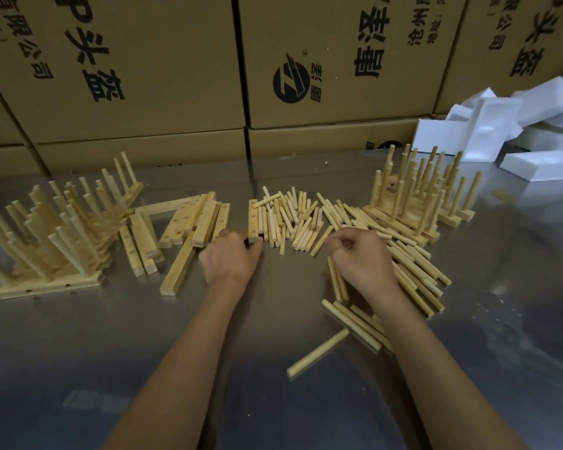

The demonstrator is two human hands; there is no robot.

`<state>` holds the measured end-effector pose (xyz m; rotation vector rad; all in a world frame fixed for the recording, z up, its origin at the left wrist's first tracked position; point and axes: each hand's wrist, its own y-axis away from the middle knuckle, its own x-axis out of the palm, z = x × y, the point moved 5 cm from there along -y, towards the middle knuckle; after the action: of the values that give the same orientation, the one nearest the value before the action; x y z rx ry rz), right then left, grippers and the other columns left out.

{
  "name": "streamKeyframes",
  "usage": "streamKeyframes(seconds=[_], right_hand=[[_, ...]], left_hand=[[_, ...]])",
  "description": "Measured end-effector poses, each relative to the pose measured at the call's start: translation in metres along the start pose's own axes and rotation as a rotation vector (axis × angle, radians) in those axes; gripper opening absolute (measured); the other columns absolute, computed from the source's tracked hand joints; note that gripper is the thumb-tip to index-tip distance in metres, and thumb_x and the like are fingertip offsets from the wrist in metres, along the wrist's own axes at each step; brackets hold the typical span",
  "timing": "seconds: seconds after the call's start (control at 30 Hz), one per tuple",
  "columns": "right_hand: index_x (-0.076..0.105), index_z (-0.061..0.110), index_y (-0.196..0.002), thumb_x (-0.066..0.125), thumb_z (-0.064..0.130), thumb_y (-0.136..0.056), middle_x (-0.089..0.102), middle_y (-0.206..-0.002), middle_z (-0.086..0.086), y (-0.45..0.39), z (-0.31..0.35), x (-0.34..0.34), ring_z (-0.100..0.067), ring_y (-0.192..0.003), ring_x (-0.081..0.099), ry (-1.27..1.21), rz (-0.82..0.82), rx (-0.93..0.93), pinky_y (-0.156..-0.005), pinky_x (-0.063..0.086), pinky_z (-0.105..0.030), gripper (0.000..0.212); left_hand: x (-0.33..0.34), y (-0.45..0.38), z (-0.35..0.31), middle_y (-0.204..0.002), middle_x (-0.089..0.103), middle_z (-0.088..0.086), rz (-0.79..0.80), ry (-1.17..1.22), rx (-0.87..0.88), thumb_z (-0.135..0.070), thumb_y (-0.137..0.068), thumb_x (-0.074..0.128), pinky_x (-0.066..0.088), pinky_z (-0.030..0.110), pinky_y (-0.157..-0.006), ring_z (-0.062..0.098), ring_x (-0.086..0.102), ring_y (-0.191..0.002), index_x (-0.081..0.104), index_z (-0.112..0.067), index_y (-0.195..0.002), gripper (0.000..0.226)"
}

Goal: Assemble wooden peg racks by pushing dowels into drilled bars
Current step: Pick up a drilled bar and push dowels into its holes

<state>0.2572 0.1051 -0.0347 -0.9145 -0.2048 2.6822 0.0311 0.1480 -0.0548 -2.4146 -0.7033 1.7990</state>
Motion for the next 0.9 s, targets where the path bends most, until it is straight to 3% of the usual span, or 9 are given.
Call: streamKeyframes(seconds=[0.13,0.27,0.43,0.57,0.63,0.73,0.77,0.83,0.9], right_hand=[[0.075,0.026,-0.085,0.058,0.02,-0.091,0.067,-0.076,0.017,0.003,0.003,-0.001,0.001,-0.075,0.058,-0.05,0.019,0.011,-0.062,0.042,-0.017,0.019],[0.075,0.026,-0.084,0.056,0.019,-0.091,0.064,-0.069,0.016,0.007,0.008,-0.001,0.003,-0.069,0.057,-0.051,0.024,0.011,-0.055,0.038,-0.015,0.021],[0.076,0.023,-0.092,0.057,0.017,-0.091,0.066,-0.076,0.017,0.014,0.014,0.004,0.003,-0.075,0.059,-0.084,0.072,-0.008,-0.061,0.042,-0.014,0.02],[0.075,0.02,-0.093,0.056,0.02,-0.096,0.074,-0.087,0.005,0.019,0.023,0.011,-0.001,-0.084,0.061,-0.3,0.16,0.022,-0.074,0.044,-0.017,0.019],[0.071,0.026,-0.092,0.056,0.031,-0.099,0.076,-0.085,0.0,0.022,0.028,0.015,-0.007,-0.079,0.065,-0.499,0.224,0.108,-0.074,0.05,-0.022,0.017],[0.072,0.028,-0.097,0.06,0.046,-0.095,0.077,-0.091,0.004,0.026,0.028,0.019,-0.014,-0.086,0.072,-0.638,0.289,0.187,-0.078,0.058,-0.03,0.022],[0.074,0.026,-0.098,0.063,0.047,-0.093,0.077,-0.093,0.004,0.026,0.027,0.019,-0.016,-0.089,0.073,-0.674,0.295,0.194,-0.079,0.058,-0.032,0.024],[0.076,0.023,-0.099,0.07,0.041,-0.09,0.077,-0.094,0.002,0.025,0.025,0.017,-0.019,-0.092,0.073,-0.728,0.272,0.21,-0.076,0.059,-0.031,0.021],[0.073,0.023,-0.1,0.076,0.031,-0.086,0.078,-0.093,0.001,0.025,0.022,0.013,-0.02,-0.093,0.073,-0.762,0.237,0.24,-0.072,0.057,-0.028,0.017]], left_hand=[[-0.006,0.006,0.006,-0.087,0.067,0.008,-0.074,0.227,-0.036,-0.045,-0.092,0.058,0.04,0.034,-0.068,0.029,0.063,-0.082,0.074,-0.014,-0.102,0.035],[-0.018,0.016,0.007,-0.096,0.074,0.006,-0.191,0.485,0.071,-0.034,-0.096,0.06,0.046,0.036,-0.074,0.026,0.067,-0.093,0.063,-0.022,-0.137,0.043],[-0.03,0.03,-0.001,-0.078,0.069,0.006,-0.301,0.633,0.159,-0.021,-0.099,0.058,0.037,0.028,-0.067,0.021,0.064,-0.073,0.06,-0.013,-0.136,0.038],[-0.045,0.056,-0.009,-0.078,0.071,0.007,-0.307,0.678,0.31,-0.018,-0.099,0.061,0.051,0.033,-0.059,0.019,0.068,-0.066,0.059,-0.013,-0.137,0.038],[-0.051,0.07,-0.015,-0.08,0.073,0.006,-0.288,0.666,0.429,-0.019,-0.099,0.062,0.05,0.02,-0.057,0.002,0.061,-0.059,0.058,-0.013,-0.14,0.041],[-0.061,0.094,-0.026,-0.103,0.075,0.002,-0.254,0.665,0.654,-0.019,-0.097,0.063,0.043,0.0,-0.064,-0.013,0.054,-0.065,0.058,-0.011,-0.14,0.044],[-0.061,0.1,-0.029,-0.111,0.075,0.002,-0.222,0.656,0.729,-0.019,-0.097,0.064,0.05,0.006,-0.069,-0.009,0.06,-0.071,0.058,-0.012,-0.141,0.045],[-0.059,0.106,-0.03,-0.122,0.072,0.002,-0.173,0.608,0.819,-0.016,-0.095,0.068,0.062,0.031,-0.074,0.007,0.071,-0.086,0.059,-0.016,-0.141,0.047],[-0.056,0.105,-0.029,-0.132,0.067,0.002,-0.099,0.574,0.818,-0.015,-0.094,0.069,0.062,0.039,-0.078,0.015,0.071,-0.1,0.06,-0.02,-0.14,0.047]])
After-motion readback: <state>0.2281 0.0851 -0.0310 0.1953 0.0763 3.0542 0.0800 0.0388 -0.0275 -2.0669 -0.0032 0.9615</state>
